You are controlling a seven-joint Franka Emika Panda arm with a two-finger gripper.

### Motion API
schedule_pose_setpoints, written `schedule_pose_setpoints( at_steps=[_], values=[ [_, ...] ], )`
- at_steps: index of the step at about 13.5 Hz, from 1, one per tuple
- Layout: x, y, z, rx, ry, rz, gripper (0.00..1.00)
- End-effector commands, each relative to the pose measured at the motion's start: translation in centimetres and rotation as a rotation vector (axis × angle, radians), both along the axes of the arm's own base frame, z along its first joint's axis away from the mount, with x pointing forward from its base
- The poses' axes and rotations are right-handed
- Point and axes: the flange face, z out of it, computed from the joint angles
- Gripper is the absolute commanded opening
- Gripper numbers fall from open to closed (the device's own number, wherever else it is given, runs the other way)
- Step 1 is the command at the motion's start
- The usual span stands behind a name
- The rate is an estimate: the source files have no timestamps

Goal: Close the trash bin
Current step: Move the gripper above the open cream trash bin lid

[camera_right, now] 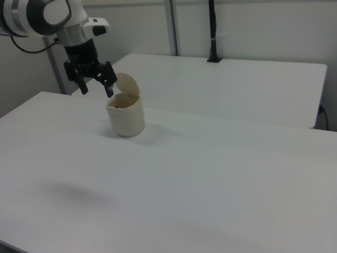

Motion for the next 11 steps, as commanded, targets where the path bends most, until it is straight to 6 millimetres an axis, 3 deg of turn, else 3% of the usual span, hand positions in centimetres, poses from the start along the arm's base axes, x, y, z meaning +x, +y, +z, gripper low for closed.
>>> schedule_pose_setpoints(
  at_steps=[1, 2, 4, 8, 10, 11],
  values=[
    [0.1, 0.3, -1.1, 0.007, 0.024, 0.130, 1.00],
    [0.9, 0.4, -1.6, 0.007, 0.029, 0.144, 1.00],
    [2.3, 1.6, -2.3, -0.001, 0.032, 0.163, 0.85],
    [7.3, 5.7, -2.3, 0.041, -0.155, 0.100, 0.18],
    [9.3, 7.5, -2.7, 0.082, -0.235, -0.022, 0.00],
    [10.8, 8.8, -2.6, 0.125, -0.294, -0.116, 0.00]
  ],
)
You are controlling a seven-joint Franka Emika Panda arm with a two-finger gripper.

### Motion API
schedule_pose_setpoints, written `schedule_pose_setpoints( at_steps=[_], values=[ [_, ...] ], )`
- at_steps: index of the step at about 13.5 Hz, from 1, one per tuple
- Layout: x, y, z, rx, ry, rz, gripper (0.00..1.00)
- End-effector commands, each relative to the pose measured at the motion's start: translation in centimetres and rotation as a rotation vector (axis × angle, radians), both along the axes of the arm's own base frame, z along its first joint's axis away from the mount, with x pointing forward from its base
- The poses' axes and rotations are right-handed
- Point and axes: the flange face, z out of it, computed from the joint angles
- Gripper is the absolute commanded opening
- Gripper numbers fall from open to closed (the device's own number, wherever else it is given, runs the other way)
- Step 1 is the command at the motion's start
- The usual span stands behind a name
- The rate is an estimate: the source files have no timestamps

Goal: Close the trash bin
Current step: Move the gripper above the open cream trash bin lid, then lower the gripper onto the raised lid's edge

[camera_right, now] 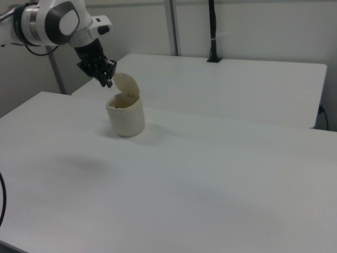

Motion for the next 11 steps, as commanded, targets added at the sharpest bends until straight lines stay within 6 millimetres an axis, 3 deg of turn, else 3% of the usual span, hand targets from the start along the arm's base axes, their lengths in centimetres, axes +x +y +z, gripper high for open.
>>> schedule_pose_setpoints(
  at_steps=[1, 3, 6, 9, 11],
  values=[
    [4.2, 3.1, 0.3, 0.165, -0.145, -0.266, 0.00],
    [6.2, 4.7, -0.1, 0.343, -0.253, -0.505, 0.00],
    [8.7, 4.7, -1.0, 0.576, -0.353, -0.770, 0.00],
    [10.4, 5.2, -1.9, 0.705, -0.396, -0.890, 0.00],
    [11.0, 6.6, -3.5, 0.743, -0.416, -0.891, 0.00]
  ],
)
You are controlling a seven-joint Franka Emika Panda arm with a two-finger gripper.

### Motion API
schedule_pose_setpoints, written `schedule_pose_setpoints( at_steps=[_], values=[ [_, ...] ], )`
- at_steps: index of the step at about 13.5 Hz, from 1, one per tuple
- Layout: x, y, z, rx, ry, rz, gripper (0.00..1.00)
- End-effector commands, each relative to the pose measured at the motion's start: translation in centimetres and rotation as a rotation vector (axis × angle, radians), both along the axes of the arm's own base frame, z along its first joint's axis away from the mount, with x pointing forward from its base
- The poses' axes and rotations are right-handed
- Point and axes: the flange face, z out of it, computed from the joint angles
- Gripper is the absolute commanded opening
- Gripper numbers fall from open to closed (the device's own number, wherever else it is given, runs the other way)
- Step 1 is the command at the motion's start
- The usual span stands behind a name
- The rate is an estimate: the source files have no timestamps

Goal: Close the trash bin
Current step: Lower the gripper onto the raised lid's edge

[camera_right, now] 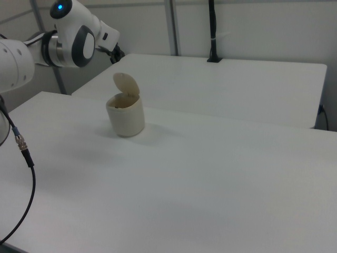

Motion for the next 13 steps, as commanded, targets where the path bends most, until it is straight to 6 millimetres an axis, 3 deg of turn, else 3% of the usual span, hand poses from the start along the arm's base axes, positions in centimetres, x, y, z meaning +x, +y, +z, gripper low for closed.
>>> schedule_pose_setpoints(
  at_steps=[1, 3, 6, 13],
  values=[
    [1.5, 2.2, -2.1, 0.055, -0.051, -0.033, 0.00],
    [1.8, 3.7, -3.9, 0.043, -0.071, -0.021, 0.00],
    [2.4, 4.3, -6.4, 0.023, -0.064, -0.018, 0.00],
    [2.2, 4.0, -8.2, 0.003, -0.029, -0.014, 0.00]
  ],
)
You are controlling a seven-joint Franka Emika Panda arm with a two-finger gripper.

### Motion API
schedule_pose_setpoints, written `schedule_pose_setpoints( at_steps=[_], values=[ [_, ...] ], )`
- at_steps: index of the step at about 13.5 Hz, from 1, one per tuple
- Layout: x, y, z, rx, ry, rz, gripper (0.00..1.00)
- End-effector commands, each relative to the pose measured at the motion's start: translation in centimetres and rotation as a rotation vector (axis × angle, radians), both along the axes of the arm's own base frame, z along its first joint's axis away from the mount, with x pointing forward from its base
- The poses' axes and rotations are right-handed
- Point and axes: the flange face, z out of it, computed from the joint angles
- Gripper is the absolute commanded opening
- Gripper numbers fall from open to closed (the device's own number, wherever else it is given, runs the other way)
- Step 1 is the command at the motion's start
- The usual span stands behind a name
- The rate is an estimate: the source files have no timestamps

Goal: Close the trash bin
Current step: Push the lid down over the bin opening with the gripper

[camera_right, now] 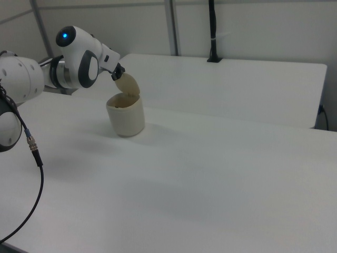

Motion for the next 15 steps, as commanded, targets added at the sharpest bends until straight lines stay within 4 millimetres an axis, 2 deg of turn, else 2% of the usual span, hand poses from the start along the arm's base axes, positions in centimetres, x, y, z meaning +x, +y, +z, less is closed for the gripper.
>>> schedule_pose_setpoints(
  at_steps=[1, 5, 10, 15],
  values=[
    [-0.2, -0.1, -0.2, -0.010, 0.001, -0.007, 0.00],
    [-1.4, 0.3, -1.8, -0.036, 0.046, 0.011, 0.00],
    [-2.3, 0.3, -2.7, -0.058, 0.121, 0.016, 0.00],
    [-3.1, 0.6, -4.9, -0.084, 0.183, 0.045, 0.00]
  ],
)
